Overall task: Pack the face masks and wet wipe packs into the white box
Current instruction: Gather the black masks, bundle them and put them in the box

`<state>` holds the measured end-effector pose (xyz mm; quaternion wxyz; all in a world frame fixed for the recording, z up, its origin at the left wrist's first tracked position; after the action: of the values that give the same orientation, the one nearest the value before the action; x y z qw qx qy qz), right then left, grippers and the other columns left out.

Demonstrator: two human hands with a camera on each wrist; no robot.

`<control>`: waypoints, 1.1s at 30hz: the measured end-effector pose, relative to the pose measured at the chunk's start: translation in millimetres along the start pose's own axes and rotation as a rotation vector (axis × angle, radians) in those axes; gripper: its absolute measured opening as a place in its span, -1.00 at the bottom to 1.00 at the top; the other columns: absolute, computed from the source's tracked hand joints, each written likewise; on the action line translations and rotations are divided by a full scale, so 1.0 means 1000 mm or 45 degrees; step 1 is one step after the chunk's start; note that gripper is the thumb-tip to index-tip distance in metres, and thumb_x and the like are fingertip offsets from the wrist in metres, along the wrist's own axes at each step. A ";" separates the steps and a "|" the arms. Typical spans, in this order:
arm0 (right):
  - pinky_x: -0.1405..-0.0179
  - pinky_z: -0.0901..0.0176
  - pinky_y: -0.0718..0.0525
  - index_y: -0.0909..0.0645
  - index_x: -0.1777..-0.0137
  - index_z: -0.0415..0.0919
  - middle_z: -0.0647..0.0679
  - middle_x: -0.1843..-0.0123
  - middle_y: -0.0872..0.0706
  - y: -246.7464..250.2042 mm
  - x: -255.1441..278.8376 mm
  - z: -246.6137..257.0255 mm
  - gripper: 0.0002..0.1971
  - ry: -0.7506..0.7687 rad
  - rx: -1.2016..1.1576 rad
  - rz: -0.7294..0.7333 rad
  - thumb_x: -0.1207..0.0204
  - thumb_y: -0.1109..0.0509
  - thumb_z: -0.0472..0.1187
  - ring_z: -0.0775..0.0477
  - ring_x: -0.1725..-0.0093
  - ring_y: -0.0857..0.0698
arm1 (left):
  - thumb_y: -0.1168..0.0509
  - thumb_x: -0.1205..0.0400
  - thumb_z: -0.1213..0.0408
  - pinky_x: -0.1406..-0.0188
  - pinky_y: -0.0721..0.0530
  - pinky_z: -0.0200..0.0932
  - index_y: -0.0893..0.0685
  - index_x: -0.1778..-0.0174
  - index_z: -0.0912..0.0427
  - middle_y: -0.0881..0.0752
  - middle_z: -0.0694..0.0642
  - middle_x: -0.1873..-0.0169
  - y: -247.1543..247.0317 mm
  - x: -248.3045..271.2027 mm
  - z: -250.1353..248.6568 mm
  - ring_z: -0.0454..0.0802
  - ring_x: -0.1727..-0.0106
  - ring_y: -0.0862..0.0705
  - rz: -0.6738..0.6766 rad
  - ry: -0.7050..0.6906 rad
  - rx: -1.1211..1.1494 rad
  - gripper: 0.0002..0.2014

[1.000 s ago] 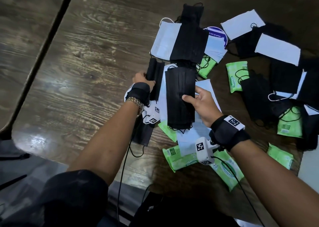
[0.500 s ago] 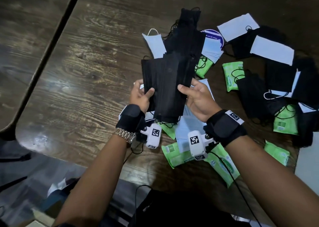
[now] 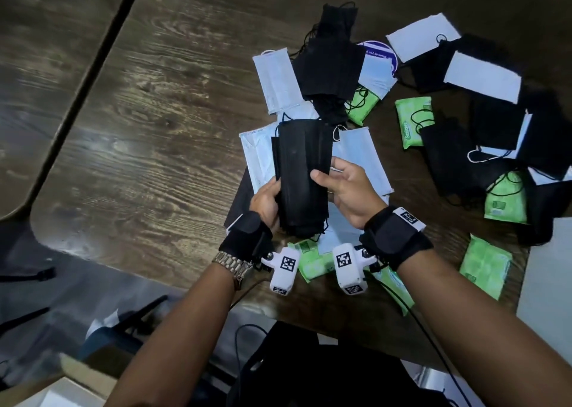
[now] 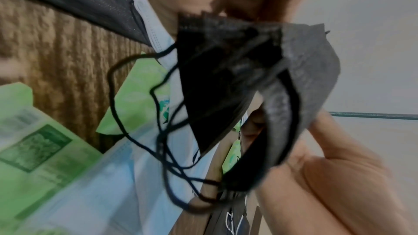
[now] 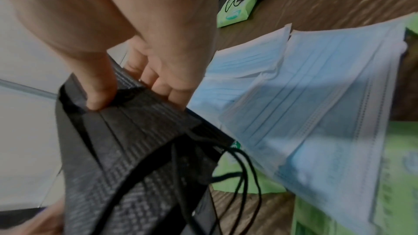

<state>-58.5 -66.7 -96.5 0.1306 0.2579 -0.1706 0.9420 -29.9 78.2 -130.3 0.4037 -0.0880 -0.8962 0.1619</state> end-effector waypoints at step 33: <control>-0.15 0.08 -0.76 -0.72 -0.23 -0.29 -0.14 -0.13 -0.82 0.015 0.014 -0.049 -0.72 0.053 0.270 -0.222 -0.54 -0.47 -0.44 -0.07 -0.13 -0.80 | -0.59 -0.40 0.23 -0.18 -0.61 0.11 -0.38 -0.34 0.26 -0.52 0.29 -0.31 0.113 -0.021 -0.017 0.29 -0.29 -0.56 -0.630 -0.240 -1.655 -0.31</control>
<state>-96.8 -59.4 -132.4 0.1873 0.2646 -0.0443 0.9449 -0.2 181.1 -175.2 0.2147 -0.0903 -0.8363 -0.4964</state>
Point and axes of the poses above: each hand's wrist, its own x-axis away from the middle knuckle, its own y-axis out of the back of the hand, z = x × y, the point moved 8 cm from there along -x, towards the middle knuckle
